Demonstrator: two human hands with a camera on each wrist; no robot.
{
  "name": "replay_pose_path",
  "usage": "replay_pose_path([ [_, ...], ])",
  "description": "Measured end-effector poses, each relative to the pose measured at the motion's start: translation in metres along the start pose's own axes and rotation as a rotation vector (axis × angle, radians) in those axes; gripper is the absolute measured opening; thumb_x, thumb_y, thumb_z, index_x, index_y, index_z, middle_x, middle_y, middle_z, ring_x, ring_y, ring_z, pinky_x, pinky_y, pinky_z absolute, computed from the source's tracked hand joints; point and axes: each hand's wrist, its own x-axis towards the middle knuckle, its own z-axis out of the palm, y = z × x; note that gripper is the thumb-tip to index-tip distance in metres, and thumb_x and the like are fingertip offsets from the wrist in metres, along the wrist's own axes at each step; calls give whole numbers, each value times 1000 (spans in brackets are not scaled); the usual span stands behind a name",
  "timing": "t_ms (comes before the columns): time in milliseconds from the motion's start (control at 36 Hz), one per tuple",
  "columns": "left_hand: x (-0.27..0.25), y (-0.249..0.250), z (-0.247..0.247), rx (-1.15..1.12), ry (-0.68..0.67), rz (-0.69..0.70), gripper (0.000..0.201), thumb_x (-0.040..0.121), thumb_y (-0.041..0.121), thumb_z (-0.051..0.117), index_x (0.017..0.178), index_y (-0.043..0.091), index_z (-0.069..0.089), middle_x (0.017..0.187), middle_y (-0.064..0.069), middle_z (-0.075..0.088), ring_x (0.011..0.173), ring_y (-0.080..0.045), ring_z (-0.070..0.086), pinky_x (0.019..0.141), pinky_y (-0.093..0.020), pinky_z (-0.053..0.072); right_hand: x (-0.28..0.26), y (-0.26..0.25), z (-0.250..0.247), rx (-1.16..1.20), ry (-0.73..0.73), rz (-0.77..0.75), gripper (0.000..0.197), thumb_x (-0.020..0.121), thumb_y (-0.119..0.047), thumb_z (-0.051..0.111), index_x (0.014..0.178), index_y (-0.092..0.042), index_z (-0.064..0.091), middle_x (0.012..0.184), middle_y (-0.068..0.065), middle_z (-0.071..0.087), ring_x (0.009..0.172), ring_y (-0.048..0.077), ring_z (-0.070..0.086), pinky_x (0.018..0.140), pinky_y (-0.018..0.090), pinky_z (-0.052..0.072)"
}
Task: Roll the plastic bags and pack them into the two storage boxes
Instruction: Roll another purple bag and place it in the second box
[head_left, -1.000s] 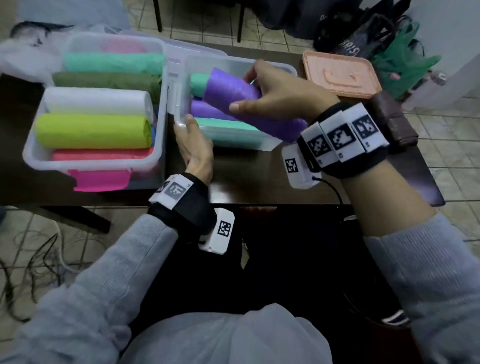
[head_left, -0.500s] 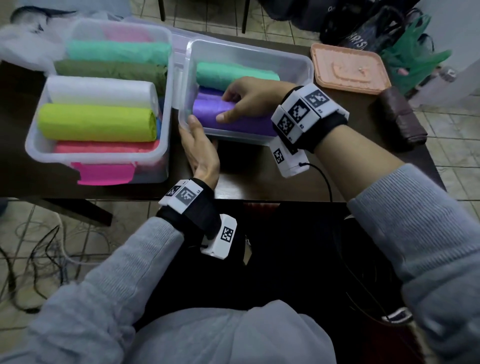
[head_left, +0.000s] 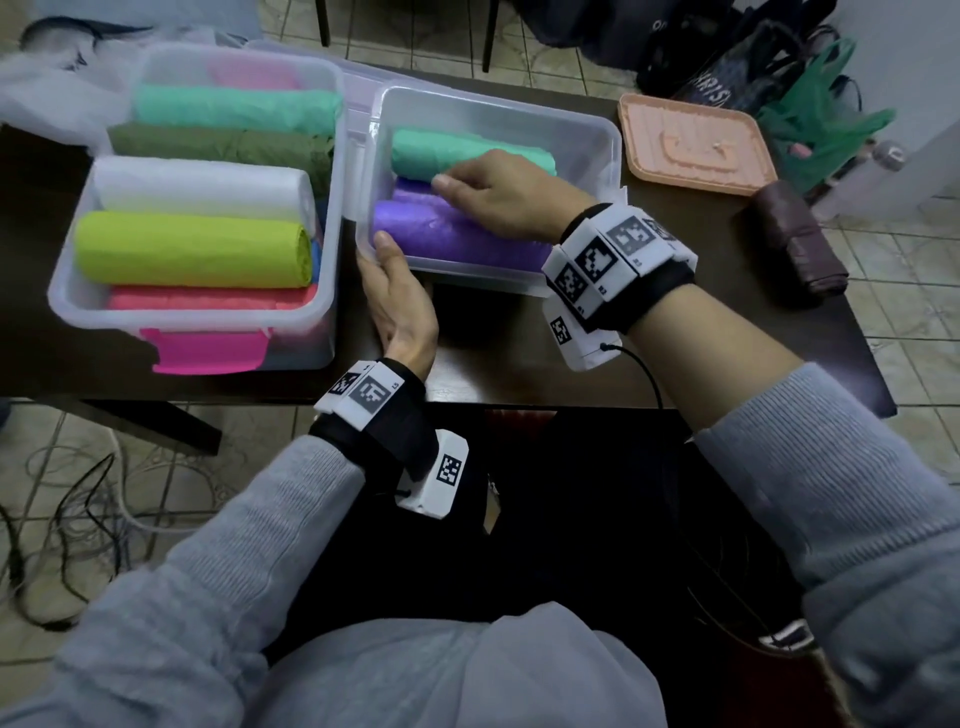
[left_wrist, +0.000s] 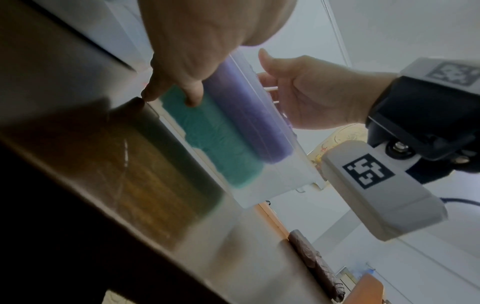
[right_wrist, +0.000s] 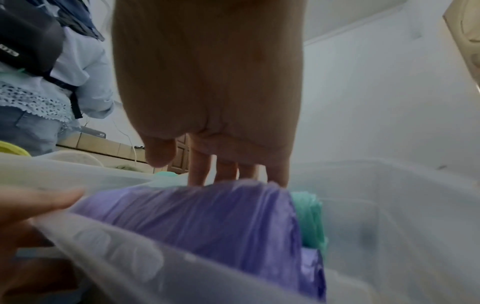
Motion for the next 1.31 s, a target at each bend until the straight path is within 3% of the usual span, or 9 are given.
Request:
replay_pose_path([
  [167, 3, -1, 4, -1, 27, -5, 90, 65, 71, 37, 143, 25, 35, 145, 0, 42, 132, -18, 43, 107, -46, 37, -13, 10, -2, -105, -104, 7, 45, 97, -43, 42, 136, -21, 49, 138, 2, 51, 125, 18, 47, 95, 21, 33],
  [278, 4, -2, 4, 0, 39, 0, 91, 65, 70, 37, 144, 25, 34, 145, -1, 42, 132, -18, 43, 107, -46, 38, -16, 15, 6, -94, -80, -5, 47, 99, -41, 41, 140, -20, 43, 144, 1, 45, 130, 18, 42, 96, 19, 29],
  [417, 7, -3, 5, 17, 27, -12, 75, 78, 60, 34, 144, 25, 33, 147, 1, 40, 134, -18, 39, 109, -48, 34, -22, 27, 3, -4, 326, 4, 39, 98, -32, 44, 133, -16, 51, 137, 6, 49, 130, 19, 38, 110, 33, 27],
  [583, 12, 2, 8, 16, 24, -56, 71, 78, 57, 36, 140, 24, 39, 144, 3, 43, 132, -17, 41, 109, -47, 34, -37, 65, -8, 83, 598, 489, 53, 96, -26, 45, 146, -16, 28, 154, 11, 18, 143, 27, 15, 118, 42, 15],
  [722, 14, 9, 14, 35, 54, -78, 71, 79, 54, 36, 142, 20, 37, 145, 0, 41, 132, -20, 41, 109, -48, 34, -43, 80, -4, 529, 423, 631, 46, 98, -29, 38, 140, -9, 41, 139, 11, 47, 124, 27, 49, 100, 42, 45],
  [861, 16, 13, 19, 58, 76, -76, 65, 87, 50, 34, 144, 20, 32, 149, 0, 34, 135, -23, 36, 110, -49, 32, -46, 88, -8, 693, 486, 589, 44, 98, -19, 44, 141, -16, 35, 144, 4, 39, 106, 18, 54, 62, 26, 55],
  [1055, 21, 18, 25, 119, 108, -132, 57, 97, 44, 33, 147, 15, 27, 151, -2, 30, 137, -23, 34, 111, -47, 31, -42, 91, -8, 686, 498, 531, 46, 99, -13, 43, 143, -16, 34, 148, 2, 37, 116, 14, 51, 74, 25, 55],
  [1167, 23, 22, 26, 150, 103, -164, 56, 97, 43, 33, 146, 16, 28, 150, -3, 32, 136, -24, 35, 111, -48, 31, -40, 94, -6, 723, 468, 535, 46, 100, -14, 39, 145, -18, 31, 149, 3, 35, 87, 7, 55, 51, 17, 50],
  [1305, 17, 28, 29, 177, 109, -174, 56, 98, 44, 32, 146, 15, 27, 150, -4, 32, 136, -24, 35, 111, -47, 32, -37, 100, -3, 712, 473, 547, 46, 101, -16, 37, 146, -19, 29, 146, 3, 38, 70, 7, 57, 53, 24, 53],
])
